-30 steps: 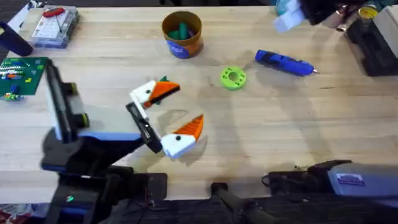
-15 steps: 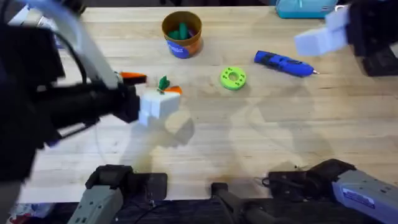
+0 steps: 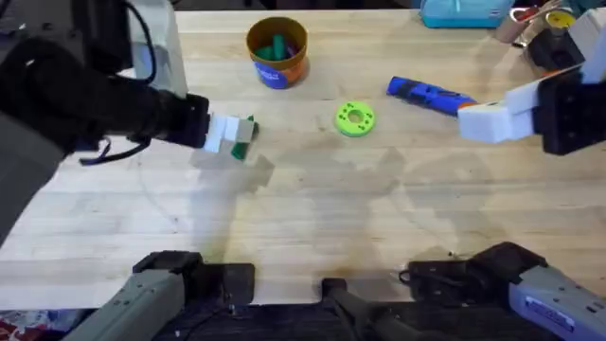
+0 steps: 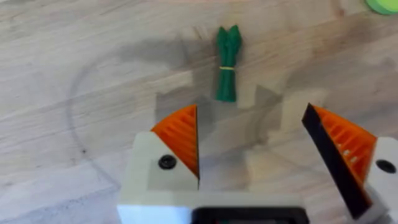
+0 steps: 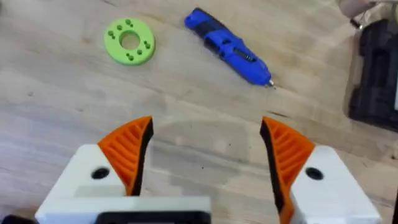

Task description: Pick up the gripper from the table and insert it into the empty holder that is missing its gripper. Then pick up a screw, insert it into the mounting hole, and use the screwdriver to tighten it. Finally, clean up the table by picking up the vegetable and placing it into the bucket.

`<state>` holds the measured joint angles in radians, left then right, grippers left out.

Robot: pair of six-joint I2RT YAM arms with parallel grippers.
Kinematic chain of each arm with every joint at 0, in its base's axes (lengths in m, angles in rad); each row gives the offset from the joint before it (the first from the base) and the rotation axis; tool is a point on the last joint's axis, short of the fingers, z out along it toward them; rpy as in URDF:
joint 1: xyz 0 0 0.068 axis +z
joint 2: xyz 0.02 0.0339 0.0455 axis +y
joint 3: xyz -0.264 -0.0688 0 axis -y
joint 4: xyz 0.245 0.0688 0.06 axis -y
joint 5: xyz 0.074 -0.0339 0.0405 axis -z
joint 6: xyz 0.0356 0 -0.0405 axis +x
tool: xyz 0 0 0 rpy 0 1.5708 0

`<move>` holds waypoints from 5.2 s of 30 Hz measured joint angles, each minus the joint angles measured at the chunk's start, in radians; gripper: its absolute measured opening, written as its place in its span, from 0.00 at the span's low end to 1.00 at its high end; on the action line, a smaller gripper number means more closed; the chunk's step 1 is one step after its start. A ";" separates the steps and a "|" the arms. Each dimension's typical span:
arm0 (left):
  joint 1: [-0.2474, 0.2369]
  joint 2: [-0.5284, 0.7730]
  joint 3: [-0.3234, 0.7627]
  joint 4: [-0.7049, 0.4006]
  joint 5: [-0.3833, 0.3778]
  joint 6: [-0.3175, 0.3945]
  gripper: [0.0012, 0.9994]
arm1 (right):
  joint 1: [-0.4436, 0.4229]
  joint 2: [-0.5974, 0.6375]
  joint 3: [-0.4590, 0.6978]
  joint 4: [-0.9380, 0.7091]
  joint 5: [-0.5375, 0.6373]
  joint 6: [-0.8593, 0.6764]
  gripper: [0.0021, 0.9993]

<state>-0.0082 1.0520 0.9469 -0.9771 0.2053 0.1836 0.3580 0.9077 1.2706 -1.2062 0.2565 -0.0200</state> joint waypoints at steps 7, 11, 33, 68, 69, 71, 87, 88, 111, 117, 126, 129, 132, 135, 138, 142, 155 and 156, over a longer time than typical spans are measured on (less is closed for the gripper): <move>0.000 0.161 0.001 0.041 -0.032 0.002 0.99 | 0.000 -0.001 -0.011 0.001 0.000 0.013 1.00; 0.000 0.253 0.001 0.084 -0.035 0.004 0.99 | 0.000 -0.001 -0.011 0.001 0.000 0.014 1.00; -0.039 0.548 0.001 0.246 0.003 0.004 0.99 | 0.000 -0.001 -0.011 -0.005 0.000 0.014 1.00; -0.042 0.471 0.285 0.111 -0.023 -0.065 0.01 | 0.000 -0.001 -0.011 -0.005 0.000 0.014 1.00; -0.042 0.455 0.323 0.103 -0.031 -0.065 0.01 | 0.000 -0.001 -0.011 -0.005 0.001 0.014 1.00; -0.042 0.430 0.399 0.088 -0.051 -0.067 0.01 | 0.000 -0.001 -0.011 -0.005 0.000 0.014 1.00; -0.043 0.421 0.525 0.207 -0.202 -0.064 0.01 | 0.000 -0.001 -0.011 -0.005 0.001 0.014 1.00; -0.045 0.424 0.525 0.216 -0.200 -0.063 0.01 | 0.000 -0.001 -0.011 -0.005 0.001 0.014 1.00; -0.278 0.603 0.525 0.332 -0.092 -0.073 0.01 | 0.000 -0.001 -0.011 -0.005 0.001 0.014 1.00; -0.275 0.603 0.525 0.333 -0.095 -0.073 0.01 | 0.000 -0.001 -0.011 -0.005 0.001 0.014 1.00; -0.275 0.603 0.525 0.333 -0.095 -0.073 0.01 | 0.000 -0.001 -0.011 -0.005 0.001 0.014 1.00; -0.275 0.603 0.525 0.333 -0.095 -0.073 0.01 | 0.000 -0.001 -0.011 -0.005 0.001 0.014 1.00; -0.275 0.603 0.525 0.333 -0.095 -0.073 0.01 | 0.000 -0.001 -0.011 -0.005 0.001 0.014 1.00; -0.275 0.603 0.525 0.333 -0.095 -0.073 0.01 | 0.000 -0.001 -0.011 -0.005 0.001 0.014 1.00; -0.275 0.603 0.525 0.333 -0.095 -0.073 0.01 | 0.000 -0.001 -0.011 -0.005 0.001 0.014 1.00; -0.275 0.603 0.525 0.333 -0.095 -0.073 0.01 | 0.000 -0.001 -0.011 -0.005 0.001 0.014 1.00; -0.275 0.603 0.525 0.333 -0.095 -0.073 0.01 | 0.000 -0.001 -0.011 -0.005 0.001 0.014 1.00; -0.275 0.603 0.525 0.333 -0.095 -0.073 0.01 | 0.000 -0.001 -0.011 -0.005 0.001 0.014 1.00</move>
<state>-0.2836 1.6547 1.4719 -0.6445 0.1104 0.1108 0.3580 0.9070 1.2594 -1.2114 0.2573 -0.0063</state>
